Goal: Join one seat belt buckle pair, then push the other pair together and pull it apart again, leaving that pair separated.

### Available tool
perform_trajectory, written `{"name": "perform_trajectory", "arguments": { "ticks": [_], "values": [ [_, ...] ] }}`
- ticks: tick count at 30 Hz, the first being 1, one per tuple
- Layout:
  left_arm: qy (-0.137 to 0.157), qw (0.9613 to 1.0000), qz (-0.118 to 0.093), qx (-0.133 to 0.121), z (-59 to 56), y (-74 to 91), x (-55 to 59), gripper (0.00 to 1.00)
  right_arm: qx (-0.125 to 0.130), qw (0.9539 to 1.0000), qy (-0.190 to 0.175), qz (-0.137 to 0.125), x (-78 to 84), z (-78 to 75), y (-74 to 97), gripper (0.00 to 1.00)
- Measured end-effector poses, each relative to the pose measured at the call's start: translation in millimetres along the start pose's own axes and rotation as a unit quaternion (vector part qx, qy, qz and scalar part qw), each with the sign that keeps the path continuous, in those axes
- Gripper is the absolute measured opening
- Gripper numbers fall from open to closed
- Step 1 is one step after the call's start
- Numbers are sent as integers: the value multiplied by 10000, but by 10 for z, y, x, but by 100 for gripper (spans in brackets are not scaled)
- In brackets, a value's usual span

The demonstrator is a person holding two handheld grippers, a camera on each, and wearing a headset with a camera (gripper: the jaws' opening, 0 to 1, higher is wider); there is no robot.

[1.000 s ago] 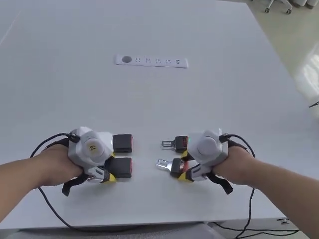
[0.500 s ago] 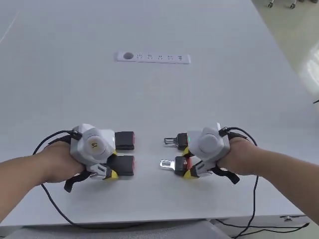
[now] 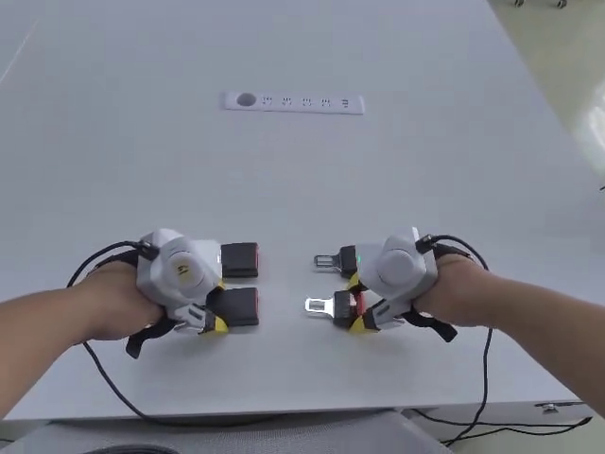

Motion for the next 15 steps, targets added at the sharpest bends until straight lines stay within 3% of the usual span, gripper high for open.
{"name": "perform_trajectory", "arguments": {
  "ticks": [15],
  "values": [
    [-131, 9998, 115, 92, 11, 3, -8, 34, -132, 9998, 130, -104, -218, 43, -88, 33]
  ]
}}
Point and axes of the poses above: the centre of the closed fingertips' face, and the gripper's own axes: y roughly backward along the fingers, z roughly to its left, x roughly out of its underside, the point moved 7 cm from there along y, roughly backward along the fingers, and after that the axes turned 1 degree about y, right-handed, at the moved point
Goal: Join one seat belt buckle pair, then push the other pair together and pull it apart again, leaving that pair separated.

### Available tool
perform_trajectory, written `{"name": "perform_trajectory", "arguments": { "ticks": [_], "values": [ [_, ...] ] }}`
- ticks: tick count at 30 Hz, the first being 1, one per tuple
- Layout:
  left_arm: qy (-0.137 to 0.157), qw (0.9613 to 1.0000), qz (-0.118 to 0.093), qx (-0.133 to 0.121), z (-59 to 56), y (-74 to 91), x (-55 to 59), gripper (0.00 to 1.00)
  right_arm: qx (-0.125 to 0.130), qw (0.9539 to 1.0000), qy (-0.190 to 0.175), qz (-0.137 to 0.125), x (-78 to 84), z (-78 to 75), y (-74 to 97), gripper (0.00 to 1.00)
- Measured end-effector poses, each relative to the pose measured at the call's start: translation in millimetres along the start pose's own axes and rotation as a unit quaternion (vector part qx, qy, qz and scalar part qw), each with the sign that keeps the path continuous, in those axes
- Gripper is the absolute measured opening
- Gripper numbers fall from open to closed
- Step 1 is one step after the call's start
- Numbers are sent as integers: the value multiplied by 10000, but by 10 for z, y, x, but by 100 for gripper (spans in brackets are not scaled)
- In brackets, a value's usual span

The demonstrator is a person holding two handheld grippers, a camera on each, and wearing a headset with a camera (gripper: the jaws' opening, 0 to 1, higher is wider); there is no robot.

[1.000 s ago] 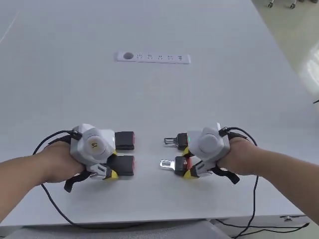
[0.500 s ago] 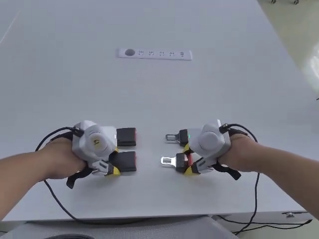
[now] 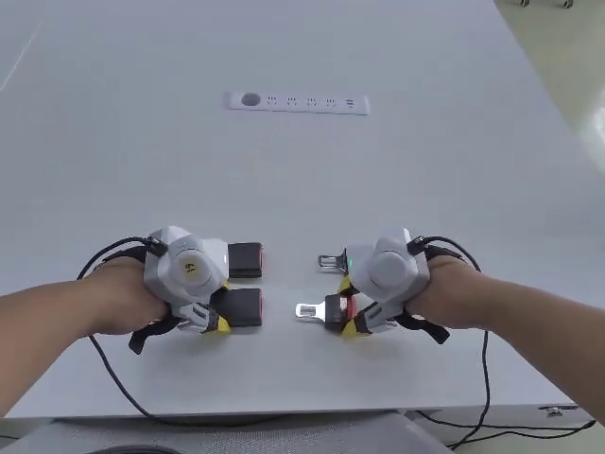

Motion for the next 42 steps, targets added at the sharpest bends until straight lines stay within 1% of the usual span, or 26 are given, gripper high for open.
{"name": "perform_trajectory", "arguments": {
  "ticks": [5, 8, 14, 25, 33, 38, 42],
  "values": [
    [-17, 10000, 19, 3, 0, 0, -4, 34, 19, 10000, -25, -71, -89, 3, -55, 33],
    [-40, 10000, 41, 8, -1, 0, -7, 34, 27, 9998, -118, -130, -137, 2, -78, 33],
    [-74, 9999, 72, 31, -1, -1, -10, 34, 41, 9998, -119, -160, -218, 5, -127, 33],
    [-85, 9999, 66, 35, 0, -4, -9, 34, 71, 9997, -98, -206, -373, -29, -187, 33],
    [-106, 9999, 62, 47, 0, -6, -7, 34, 58, 9997, -14, -241, -469, -55, -199, 33],
    [-124, 9999, 63, 61, 0, -6, -2, 34, 38, 9997, 60, -232, -488, -74, -226, 33],
    [-158, 9998, 82, 74, -2, -8, -6, 34, 22, 9996, 61, -276, -520, -76, -256, 32]
  ]
}}
Point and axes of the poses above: the centre of the closed fingertips' face, and the gripper's own axes: y roughly backward along the fingers, z roughly to its left, x roughly out of its underside, the point moved 7 cm from there along y, roughly backward along the fingers, and after that the axes turned 1 degree about y, right-handed, at the moved point
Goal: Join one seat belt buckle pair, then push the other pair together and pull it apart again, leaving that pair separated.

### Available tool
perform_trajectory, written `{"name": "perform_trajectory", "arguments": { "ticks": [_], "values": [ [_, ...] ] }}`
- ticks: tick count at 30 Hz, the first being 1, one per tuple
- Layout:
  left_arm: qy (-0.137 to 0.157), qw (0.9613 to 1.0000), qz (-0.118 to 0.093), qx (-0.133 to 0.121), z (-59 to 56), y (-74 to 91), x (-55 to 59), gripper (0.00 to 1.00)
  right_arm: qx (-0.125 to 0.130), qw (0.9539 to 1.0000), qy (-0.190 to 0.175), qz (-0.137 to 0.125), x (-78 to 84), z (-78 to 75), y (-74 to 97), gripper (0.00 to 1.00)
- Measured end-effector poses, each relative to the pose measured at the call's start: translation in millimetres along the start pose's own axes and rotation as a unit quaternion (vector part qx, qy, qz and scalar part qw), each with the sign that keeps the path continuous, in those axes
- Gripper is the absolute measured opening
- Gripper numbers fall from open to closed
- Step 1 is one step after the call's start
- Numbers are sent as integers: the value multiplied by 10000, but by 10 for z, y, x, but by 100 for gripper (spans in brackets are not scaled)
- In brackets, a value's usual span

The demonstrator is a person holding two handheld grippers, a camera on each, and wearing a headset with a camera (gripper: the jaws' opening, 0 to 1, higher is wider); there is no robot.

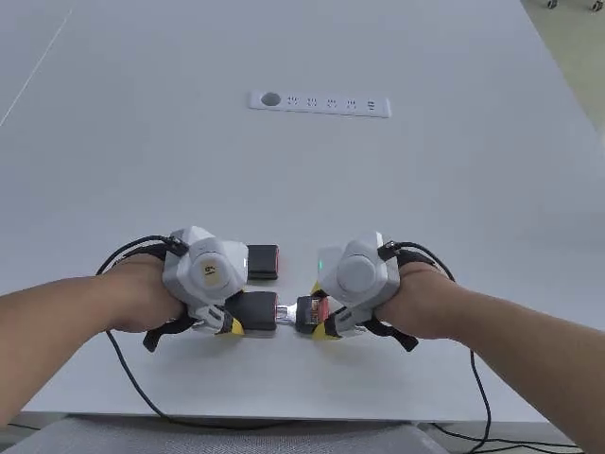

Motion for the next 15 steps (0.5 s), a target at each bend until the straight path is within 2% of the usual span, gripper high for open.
{"name": "perform_trajectory", "arguments": {
  "ticks": [6, 9, 15],
  "values": [
    [-5, 10000, -12, 8, -1, 1, 3, 33, -49, 10000, -7, 9, 4, -7, -23, 32],
    [-14, 10000, -33, 16, 1, 3, 8, 33, 18, 9999, 145, 69, -9, -24, -28, 32],
    [-68, 10000, -35, 40, 7, 4, 7, 33, 18, 10000, 79, 49, -28, -33, -18, 31]
  ]
}}
Point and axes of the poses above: the centre of the closed fingertips' face, and the gripper's own axes: y roughly backward along the fingers, z roughly to its left, x roughly out of its underside, the point moved 7 cm from there along y, roughly backward along the fingers, and after that the axes turned 1 degree about y, right-handed, at the moved point
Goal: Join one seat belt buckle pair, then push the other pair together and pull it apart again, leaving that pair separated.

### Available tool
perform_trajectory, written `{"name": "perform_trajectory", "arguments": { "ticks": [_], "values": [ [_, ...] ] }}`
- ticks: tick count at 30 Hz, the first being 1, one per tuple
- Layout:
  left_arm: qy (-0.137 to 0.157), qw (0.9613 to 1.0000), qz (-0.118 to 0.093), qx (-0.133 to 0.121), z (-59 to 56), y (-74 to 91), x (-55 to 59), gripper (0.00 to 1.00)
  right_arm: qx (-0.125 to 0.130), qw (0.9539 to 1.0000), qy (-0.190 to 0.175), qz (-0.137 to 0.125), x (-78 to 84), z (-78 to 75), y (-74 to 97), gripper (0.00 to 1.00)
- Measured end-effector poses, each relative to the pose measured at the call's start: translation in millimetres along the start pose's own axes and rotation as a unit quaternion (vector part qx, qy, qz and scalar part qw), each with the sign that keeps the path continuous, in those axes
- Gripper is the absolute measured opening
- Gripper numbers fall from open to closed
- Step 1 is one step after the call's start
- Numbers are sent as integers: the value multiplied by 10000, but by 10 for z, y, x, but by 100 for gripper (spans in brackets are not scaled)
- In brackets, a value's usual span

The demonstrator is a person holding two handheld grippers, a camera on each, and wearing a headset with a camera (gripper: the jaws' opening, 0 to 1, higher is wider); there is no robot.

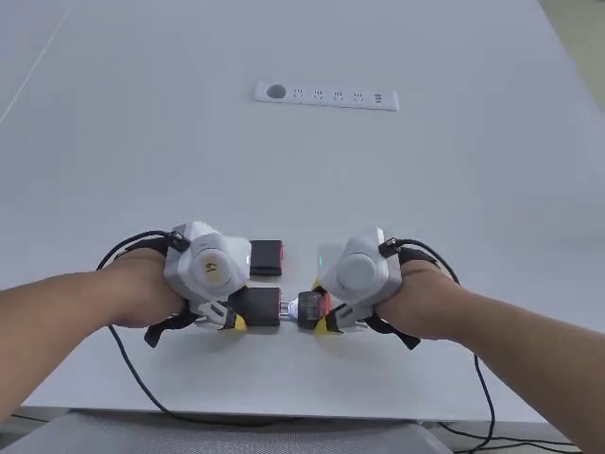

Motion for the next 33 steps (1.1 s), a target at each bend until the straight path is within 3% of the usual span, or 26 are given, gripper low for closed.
{"name": "perform_trajectory", "arguments": {
  "ticks": [8, 27, 28, 29, 30, 33],
  "values": [
    [-50, 10000, 12, 5, 0, 3, -4, 32, -23, 9999, 38, 105, -51, -20, -20, 30],
    [-34, 10000, -2, -2, -4, -4, 6, 31, -16, 10000, 37, 44, -176, -21, -81, 30],
    [-40, 10000, -30, 0, -5, -8, 7, 31, 74, 9995, -125, 274, -145, -28, -80, 30],
    [-29, 10000, -42, 2, -5, -11, 12, 31, -104, 9989, 447, 107, -201, -62, -102, 30],
    [-28, 10000, -47, 3, -5, -13, 12, 31, -27, 9999, 113, 56, -197, -43, -96, 30],
    [-40, 10000, -31, 7, -10, -11, 2, 31, -24, 9999, 80, 60, -194, -36, -93, 30]
  ]
}}
Point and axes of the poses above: the centre of the closed fingertips' face, and the gripper's own axes: y roughly backward along the fingers, z roughly to its left, x roughly out of its underside, the point moved 7 cm from there along y, roughly backward along the fingers, and after that the axes turned 1 degree about y, right-handed, at the moved point
